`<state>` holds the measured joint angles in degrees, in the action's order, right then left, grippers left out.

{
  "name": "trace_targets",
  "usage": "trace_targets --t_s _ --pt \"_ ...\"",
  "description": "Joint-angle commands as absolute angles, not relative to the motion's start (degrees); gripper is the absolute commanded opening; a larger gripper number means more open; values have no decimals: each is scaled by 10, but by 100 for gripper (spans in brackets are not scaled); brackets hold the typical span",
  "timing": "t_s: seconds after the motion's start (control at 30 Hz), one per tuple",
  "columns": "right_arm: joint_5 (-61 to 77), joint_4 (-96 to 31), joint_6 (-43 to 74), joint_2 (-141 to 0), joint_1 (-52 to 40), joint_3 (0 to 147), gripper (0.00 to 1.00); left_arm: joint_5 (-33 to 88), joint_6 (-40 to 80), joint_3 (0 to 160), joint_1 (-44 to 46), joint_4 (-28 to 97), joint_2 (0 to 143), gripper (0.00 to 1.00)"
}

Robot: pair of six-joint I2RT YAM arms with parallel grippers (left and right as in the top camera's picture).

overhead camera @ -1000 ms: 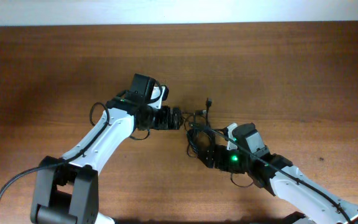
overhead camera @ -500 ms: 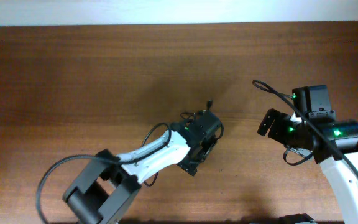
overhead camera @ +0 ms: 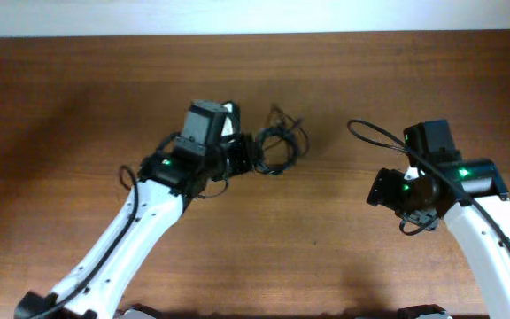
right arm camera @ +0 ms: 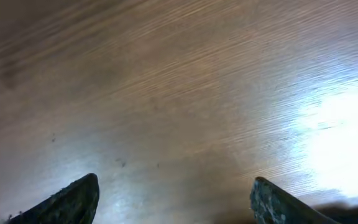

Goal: Untangle cables

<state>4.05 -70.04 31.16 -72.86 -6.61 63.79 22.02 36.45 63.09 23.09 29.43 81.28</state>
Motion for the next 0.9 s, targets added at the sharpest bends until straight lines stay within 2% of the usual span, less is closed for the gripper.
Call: trace_targets --t_s 0.0,0.03,0.1,0.17,0.2,0.27,0.33,0.43,0.53,0.57,0.6,0.7,0.77,0.8,0.83,0.87 --pt "175 -699 196 -735 -63 635 78 343 254 636 222 265 798 0" --pt "253 -699 118 -735 -63 635 68 343 251 636 222 257 798 0" --pt "340 -695 61 -735 -63 635 65 341 228 636 222 250 798 0" --pt "368 -670 58 -735 -63 635 64 337 228 636 222 247 798 0" --pt "399 -657 58 -735 -63 635 58 337 229 636 222 247 798 0" --pt "458 -613 59 -735 -63 635 57 337 229 636 222 247 798 0" --pt "459 -517 149 -744 -63 635 61 344 243 636 222 247 798 0" --pt "444 -404 222 -774 -63 635 59 352 243 636 222 247 798 0" --pt "322 -349 260 -811 -63 635 33 363 243 636 222 247 798 0" --pt "309 -344 260 -814 -63 635 22 363 243 636 222 247 798 0" --pt "308 -341 260 -815 -63 635 16 365 243 636 222 246 798 0" --pt "310 -346 260 -815 -79 635 17 369 243 636 222 242 798 0" --pt "308 -359 260 -815 -117 635 28 369 243 636 222 236 798 0" --pt "283 -375 258 -815 -140 635 22 368 243 636 222 233 798 0" --pt "218 -401 258 -815 -148 636 4 366 243 636 222 233 798 0" --pt "214 -423 258 -811 -140 641 4 338 239 636 222 236 798 0"
